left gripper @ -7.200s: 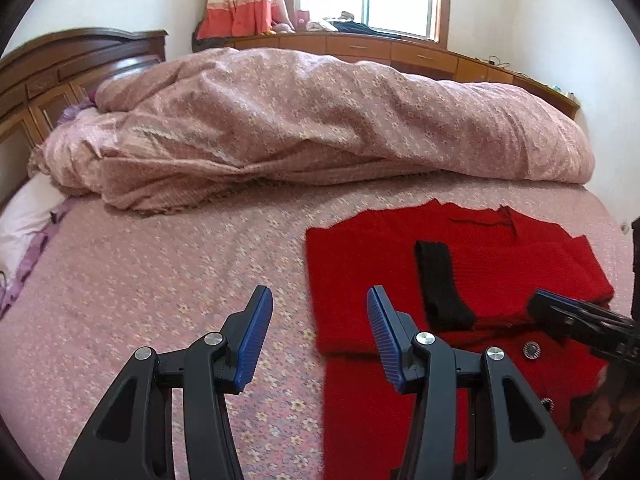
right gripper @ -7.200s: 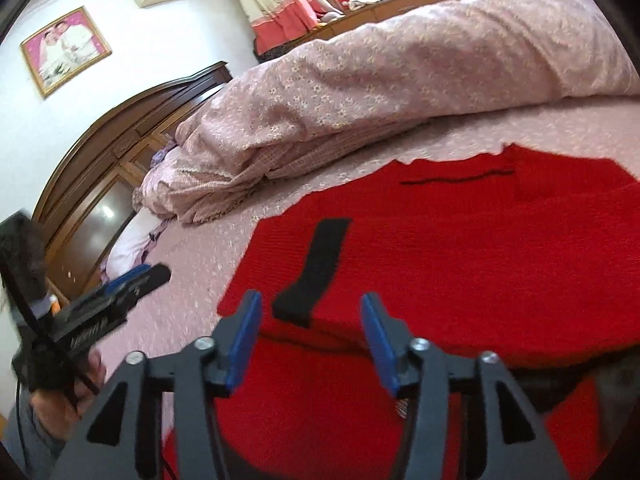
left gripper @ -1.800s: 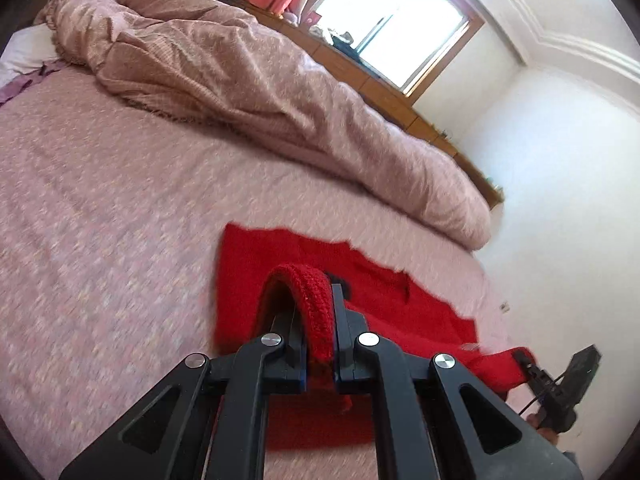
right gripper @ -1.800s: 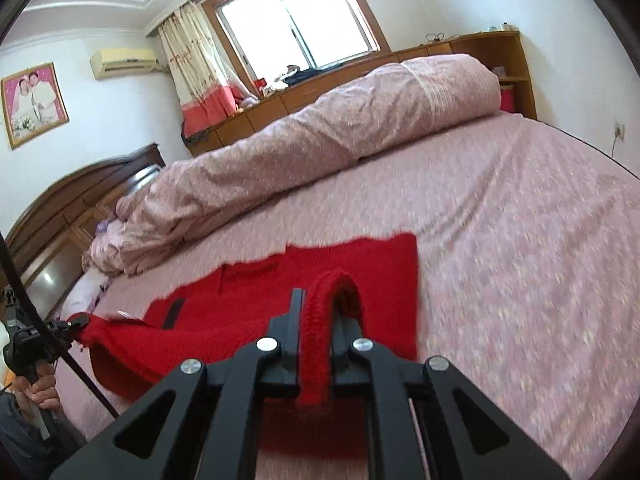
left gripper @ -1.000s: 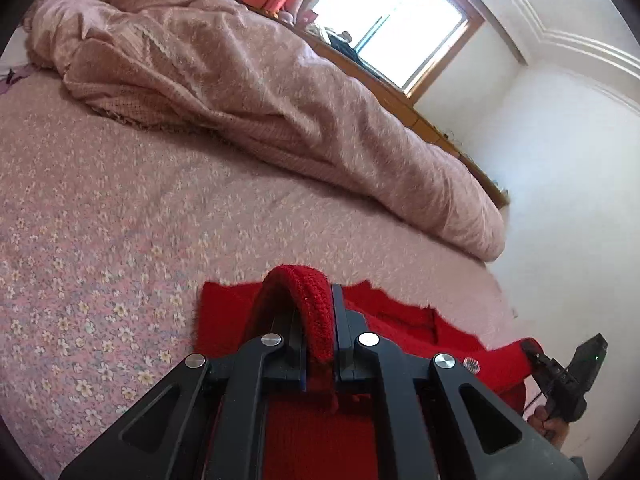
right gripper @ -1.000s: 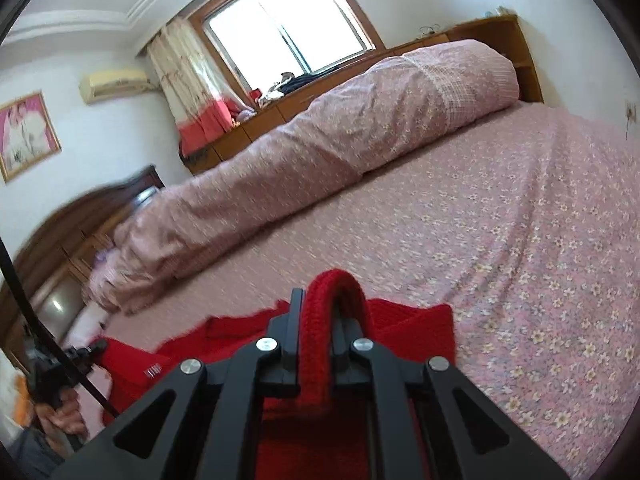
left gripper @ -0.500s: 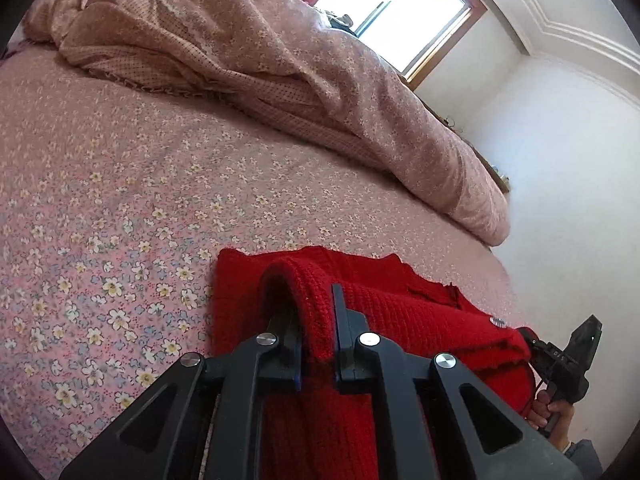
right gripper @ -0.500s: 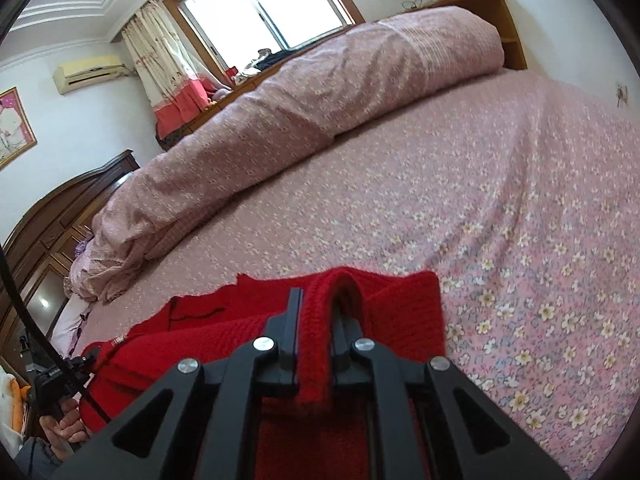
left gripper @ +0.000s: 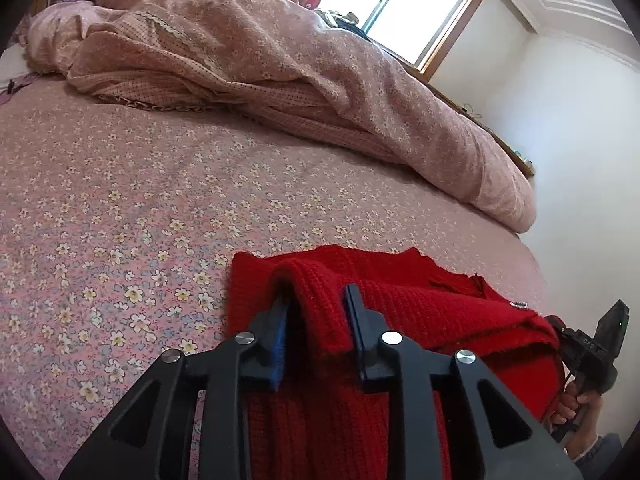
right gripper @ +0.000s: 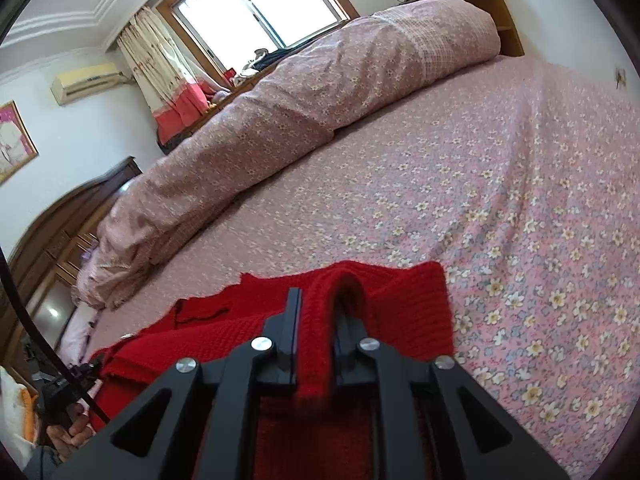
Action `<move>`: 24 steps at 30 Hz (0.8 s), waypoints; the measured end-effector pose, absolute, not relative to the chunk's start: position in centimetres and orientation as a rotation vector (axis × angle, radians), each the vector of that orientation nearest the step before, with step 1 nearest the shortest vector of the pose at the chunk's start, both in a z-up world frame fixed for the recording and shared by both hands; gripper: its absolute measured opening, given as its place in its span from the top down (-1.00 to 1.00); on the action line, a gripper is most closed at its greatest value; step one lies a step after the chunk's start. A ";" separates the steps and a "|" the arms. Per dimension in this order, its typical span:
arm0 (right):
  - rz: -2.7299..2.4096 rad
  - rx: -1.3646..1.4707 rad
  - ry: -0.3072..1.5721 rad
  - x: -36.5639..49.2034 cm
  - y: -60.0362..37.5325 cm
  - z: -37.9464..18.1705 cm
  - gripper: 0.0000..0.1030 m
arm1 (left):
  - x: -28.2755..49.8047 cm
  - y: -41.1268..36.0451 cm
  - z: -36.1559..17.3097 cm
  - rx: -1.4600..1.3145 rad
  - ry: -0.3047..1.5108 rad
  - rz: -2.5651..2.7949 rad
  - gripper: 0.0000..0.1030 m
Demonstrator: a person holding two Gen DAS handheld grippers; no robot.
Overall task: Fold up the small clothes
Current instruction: 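Lay the hem down on the collar and open both tools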
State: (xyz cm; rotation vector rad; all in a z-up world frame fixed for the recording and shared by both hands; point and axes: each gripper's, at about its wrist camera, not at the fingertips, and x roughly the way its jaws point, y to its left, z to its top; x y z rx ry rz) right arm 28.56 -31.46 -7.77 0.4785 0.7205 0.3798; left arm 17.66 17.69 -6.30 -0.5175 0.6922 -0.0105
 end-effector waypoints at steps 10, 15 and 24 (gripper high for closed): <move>0.387 0.510 0.720 28.5 -31.6 -8.0 0.55 | 18.0 17.4 -6.2 -0.504 0.705 -0.009 0.57; 0.445 0.548 0.703 28.4 -31.6 -7.9 -0.02 | 18.3 17.0 -6.3 -0.508 0.709 -0.017 0.52; 0.467 0.527 0.690 28.4 -31.0 -7.5 -0.29 | 17.7 17.0 -5.7 -0.504 0.652 -0.025 -0.07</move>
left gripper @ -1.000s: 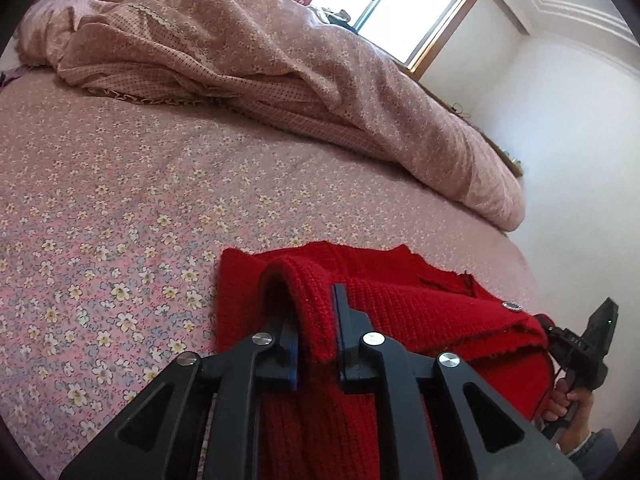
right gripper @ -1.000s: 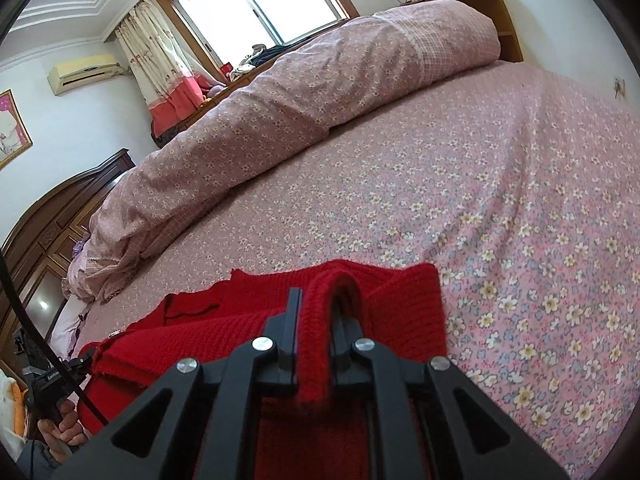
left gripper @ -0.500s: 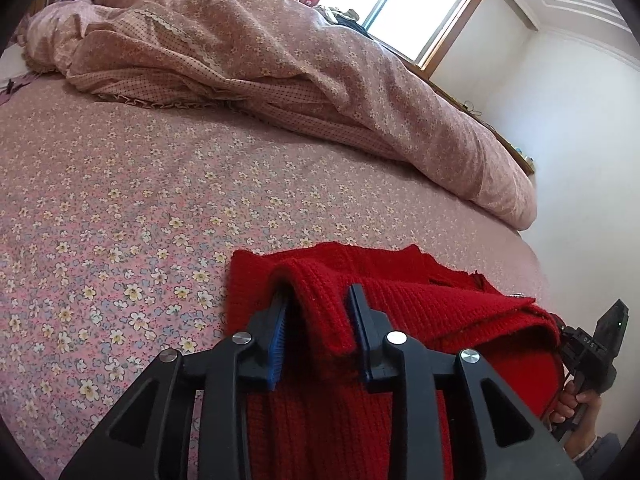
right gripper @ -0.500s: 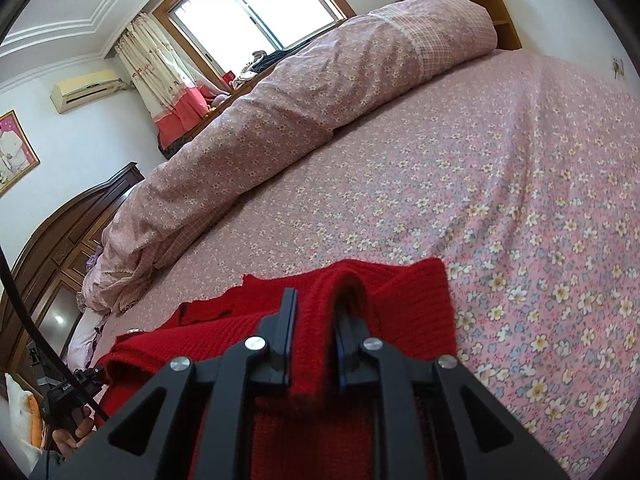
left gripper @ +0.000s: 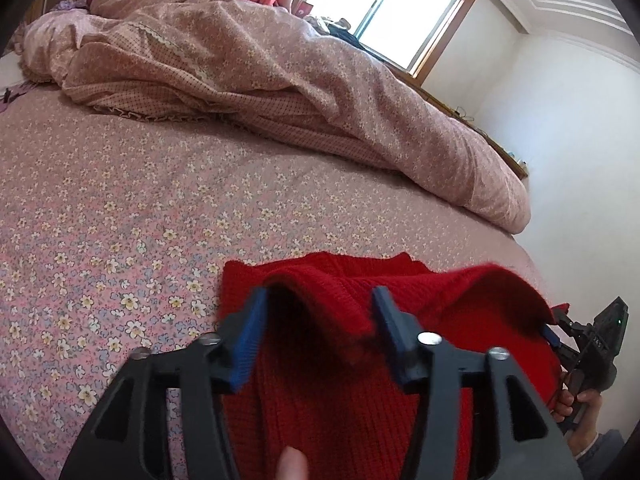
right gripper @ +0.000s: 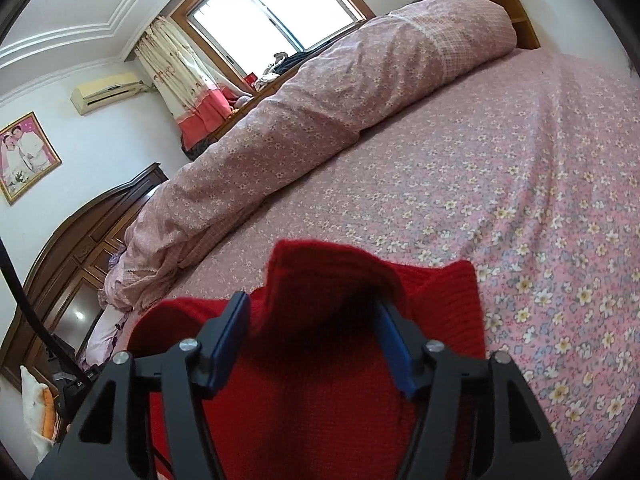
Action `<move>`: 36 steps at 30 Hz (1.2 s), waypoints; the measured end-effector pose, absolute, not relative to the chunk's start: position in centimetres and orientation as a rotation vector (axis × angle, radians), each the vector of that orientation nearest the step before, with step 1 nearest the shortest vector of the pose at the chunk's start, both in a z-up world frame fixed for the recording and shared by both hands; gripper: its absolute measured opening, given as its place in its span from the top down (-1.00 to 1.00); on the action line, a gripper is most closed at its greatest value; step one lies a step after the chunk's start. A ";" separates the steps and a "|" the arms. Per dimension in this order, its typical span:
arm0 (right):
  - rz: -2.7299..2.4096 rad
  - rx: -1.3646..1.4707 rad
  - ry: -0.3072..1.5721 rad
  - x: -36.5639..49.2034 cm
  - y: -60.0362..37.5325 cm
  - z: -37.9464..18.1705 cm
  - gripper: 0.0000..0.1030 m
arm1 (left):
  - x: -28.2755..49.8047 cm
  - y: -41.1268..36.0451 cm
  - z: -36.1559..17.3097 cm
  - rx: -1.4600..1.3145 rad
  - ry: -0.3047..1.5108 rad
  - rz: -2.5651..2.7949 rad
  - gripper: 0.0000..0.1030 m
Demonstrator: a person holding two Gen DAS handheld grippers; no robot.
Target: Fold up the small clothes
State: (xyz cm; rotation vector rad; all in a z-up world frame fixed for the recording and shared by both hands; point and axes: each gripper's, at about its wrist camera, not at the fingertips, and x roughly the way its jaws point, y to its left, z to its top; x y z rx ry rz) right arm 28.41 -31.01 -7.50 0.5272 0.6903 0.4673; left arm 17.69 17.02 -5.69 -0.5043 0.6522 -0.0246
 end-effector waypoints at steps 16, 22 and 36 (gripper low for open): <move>0.462 0.573 0.679 28.4 -31.6 -7.0 -0.86 | 17.4 17.2 -4.4 -0.520 0.678 -0.030 -0.36; 0.441 0.559 0.629 27.3 -32.7 -5.1 -0.86 | 16.5 17.9 -2.3 -0.516 0.656 0.003 -0.36; 0.431 0.392 0.733 22.9 -34.2 -6.3 -0.86 | 12.6 18.5 -4.8 -0.540 0.799 0.033 -0.36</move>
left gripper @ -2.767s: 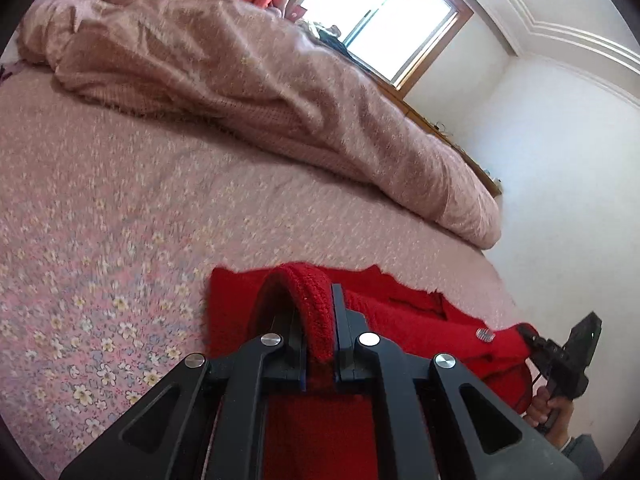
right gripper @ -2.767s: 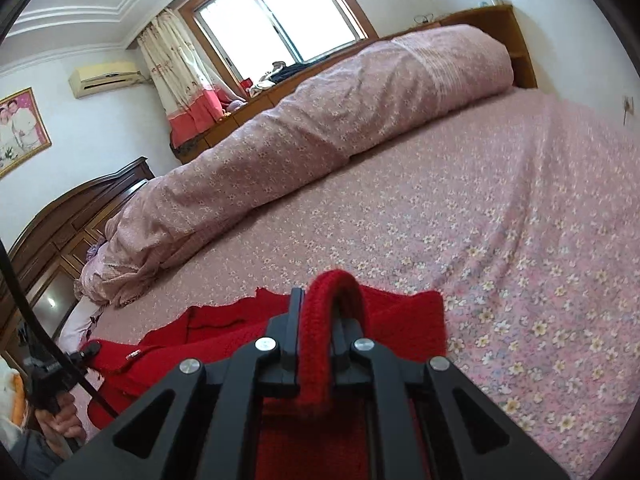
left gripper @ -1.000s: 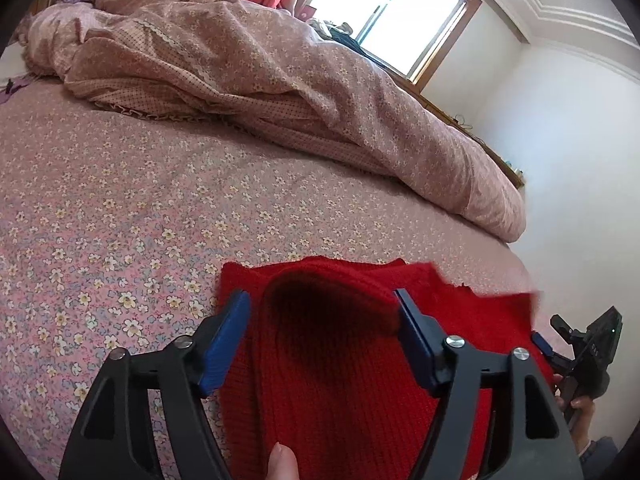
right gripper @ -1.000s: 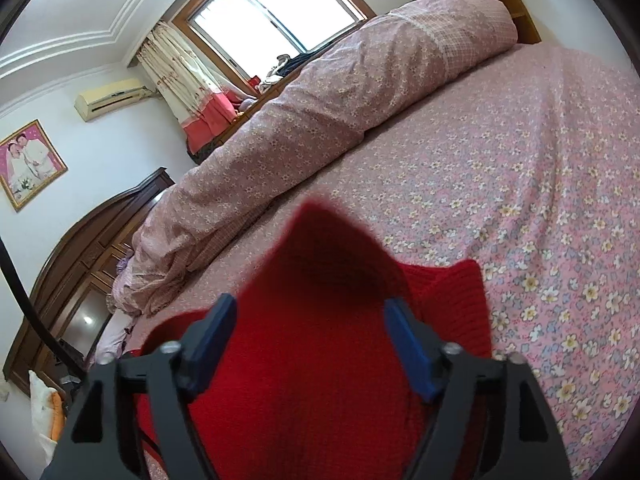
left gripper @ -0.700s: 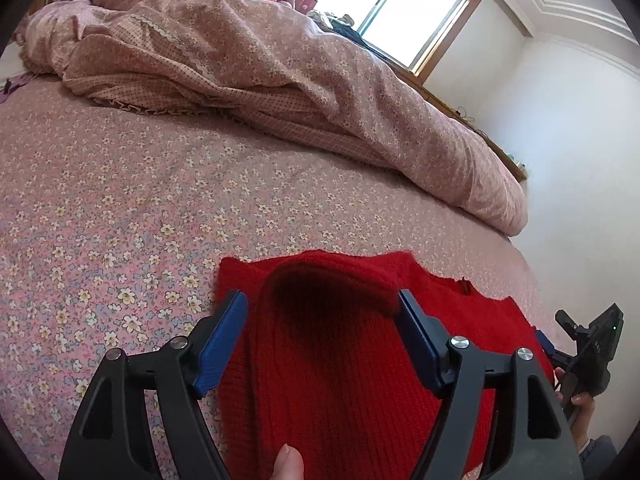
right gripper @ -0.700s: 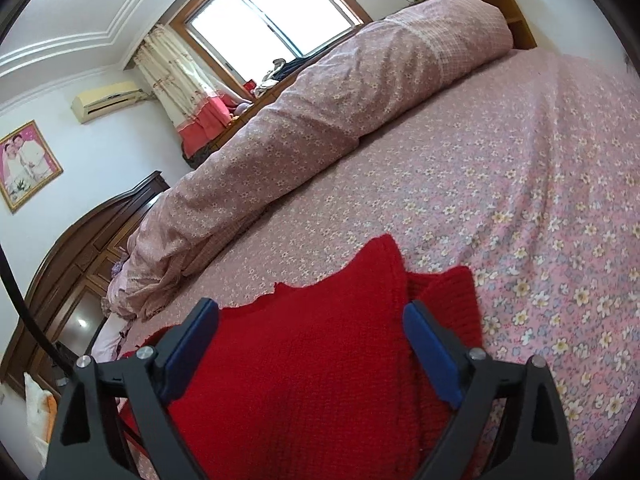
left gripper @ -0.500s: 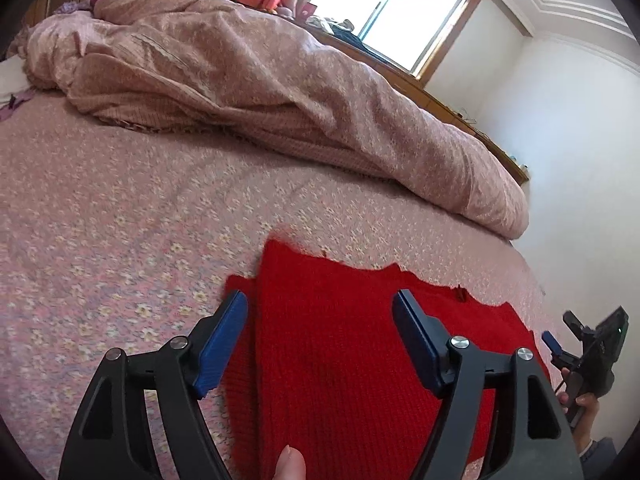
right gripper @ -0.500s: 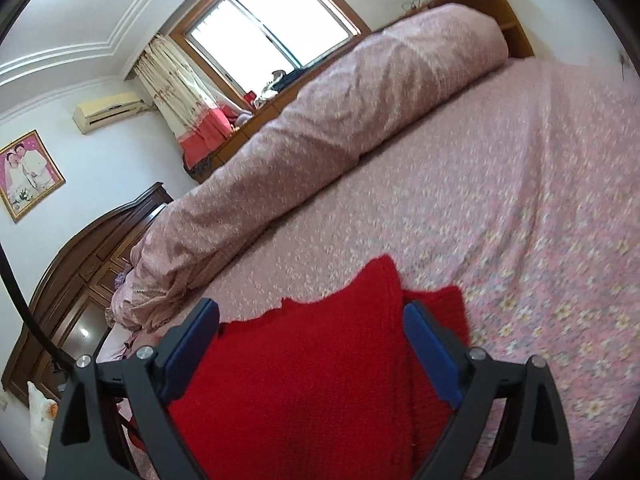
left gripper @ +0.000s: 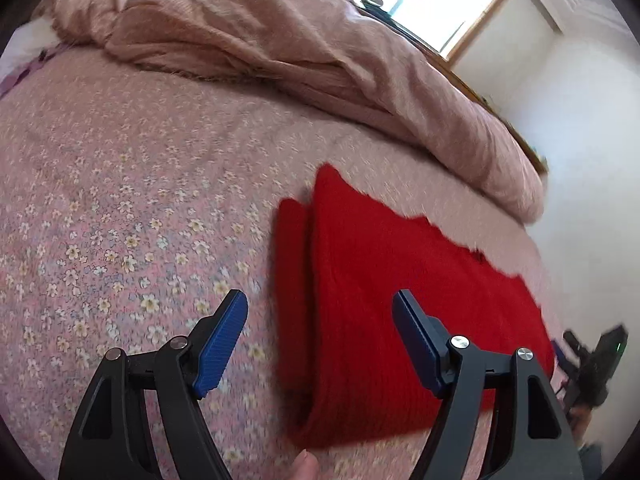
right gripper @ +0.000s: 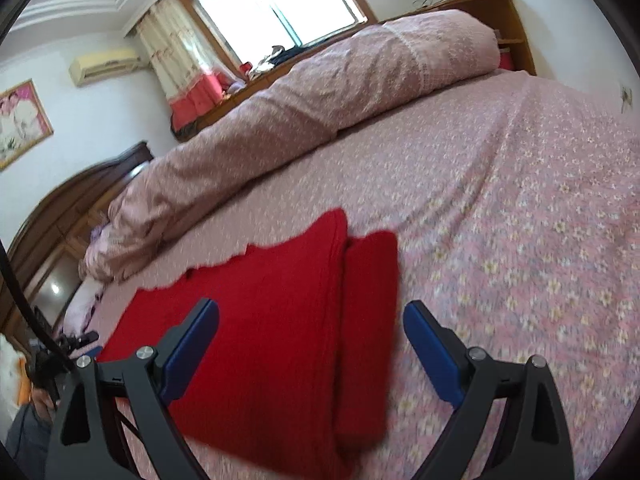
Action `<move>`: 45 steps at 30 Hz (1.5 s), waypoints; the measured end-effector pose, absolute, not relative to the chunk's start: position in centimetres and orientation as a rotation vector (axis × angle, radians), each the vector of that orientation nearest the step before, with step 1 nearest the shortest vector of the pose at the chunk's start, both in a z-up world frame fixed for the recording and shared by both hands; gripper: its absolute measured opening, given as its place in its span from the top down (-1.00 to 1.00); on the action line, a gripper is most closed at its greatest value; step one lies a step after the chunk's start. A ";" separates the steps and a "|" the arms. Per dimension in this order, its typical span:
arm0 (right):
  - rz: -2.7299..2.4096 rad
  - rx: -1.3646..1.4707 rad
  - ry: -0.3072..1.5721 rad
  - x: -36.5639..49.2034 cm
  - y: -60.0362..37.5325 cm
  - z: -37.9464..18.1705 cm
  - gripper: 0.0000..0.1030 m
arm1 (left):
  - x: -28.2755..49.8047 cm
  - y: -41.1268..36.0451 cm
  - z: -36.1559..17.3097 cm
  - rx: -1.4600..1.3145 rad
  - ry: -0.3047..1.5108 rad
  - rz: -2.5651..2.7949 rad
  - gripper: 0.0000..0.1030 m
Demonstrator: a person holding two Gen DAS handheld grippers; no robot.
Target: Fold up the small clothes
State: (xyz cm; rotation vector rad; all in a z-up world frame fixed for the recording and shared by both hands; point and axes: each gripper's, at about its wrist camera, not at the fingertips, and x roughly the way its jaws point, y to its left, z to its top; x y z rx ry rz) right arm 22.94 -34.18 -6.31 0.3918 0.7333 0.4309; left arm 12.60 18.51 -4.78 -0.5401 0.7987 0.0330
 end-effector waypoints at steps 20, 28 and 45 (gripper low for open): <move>0.404 0.322 0.701 23.1 -32.3 -6.1 -0.82 | 13.3 15.9 -5.4 -0.442 0.850 -0.002 0.10; 0.372 0.313 0.729 23.6 -31.9 -6.9 -0.72 | 13.2 17.0 -5.8 -0.535 0.851 -0.019 0.22; 0.361 0.321 0.716 22.6 -32.7 -6.9 -0.27 | 13.6 16.0 -6.0 -0.499 0.846 -0.024 0.62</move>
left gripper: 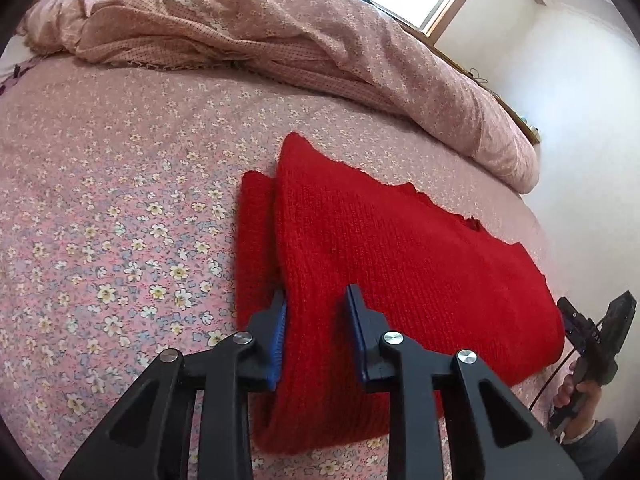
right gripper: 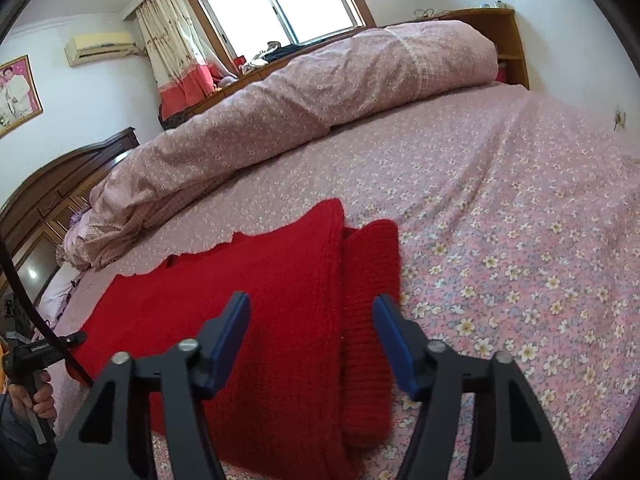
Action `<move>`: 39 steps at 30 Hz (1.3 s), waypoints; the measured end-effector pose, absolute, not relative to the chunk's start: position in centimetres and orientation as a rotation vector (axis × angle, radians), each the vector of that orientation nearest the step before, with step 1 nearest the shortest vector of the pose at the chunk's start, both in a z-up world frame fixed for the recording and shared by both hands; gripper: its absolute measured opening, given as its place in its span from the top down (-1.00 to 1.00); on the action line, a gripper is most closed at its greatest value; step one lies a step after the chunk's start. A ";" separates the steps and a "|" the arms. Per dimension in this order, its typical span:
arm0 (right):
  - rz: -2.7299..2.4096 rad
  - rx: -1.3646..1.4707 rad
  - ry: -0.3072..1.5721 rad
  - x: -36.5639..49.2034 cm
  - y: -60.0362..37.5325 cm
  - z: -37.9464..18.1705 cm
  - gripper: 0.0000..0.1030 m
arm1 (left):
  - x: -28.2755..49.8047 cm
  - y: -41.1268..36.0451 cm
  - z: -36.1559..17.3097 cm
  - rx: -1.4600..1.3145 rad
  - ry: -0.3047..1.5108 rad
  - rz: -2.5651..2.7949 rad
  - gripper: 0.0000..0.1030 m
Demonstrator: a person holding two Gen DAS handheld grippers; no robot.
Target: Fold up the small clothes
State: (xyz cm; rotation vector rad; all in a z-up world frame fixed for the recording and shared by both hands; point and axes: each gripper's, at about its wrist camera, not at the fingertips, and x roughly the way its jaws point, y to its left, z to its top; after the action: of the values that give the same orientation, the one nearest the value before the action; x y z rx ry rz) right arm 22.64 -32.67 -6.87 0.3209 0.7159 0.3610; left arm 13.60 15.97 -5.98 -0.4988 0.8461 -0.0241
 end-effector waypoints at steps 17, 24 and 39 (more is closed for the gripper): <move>0.330 0.222 0.822 22.5 -31.3 -7.3 0.80 | 13.4 13.8 -4.6 -0.335 0.835 -0.003 0.96; 0.316 0.250 0.850 21.8 -31.7 -7.7 0.80 | 14.1 13.4 -5.4 -0.316 0.880 0.020 0.94; 0.284 0.179 0.684 20.0 -31.0 -4.3 0.42 | 13.6 12.0 -1.4 -0.293 0.822 0.083 0.94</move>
State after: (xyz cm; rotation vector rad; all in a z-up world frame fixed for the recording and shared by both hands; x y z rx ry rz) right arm 20.00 -31.04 -4.35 0.1785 0.6835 0.2835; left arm 13.60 11.98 -1.36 -0.2931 0.8218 0.0827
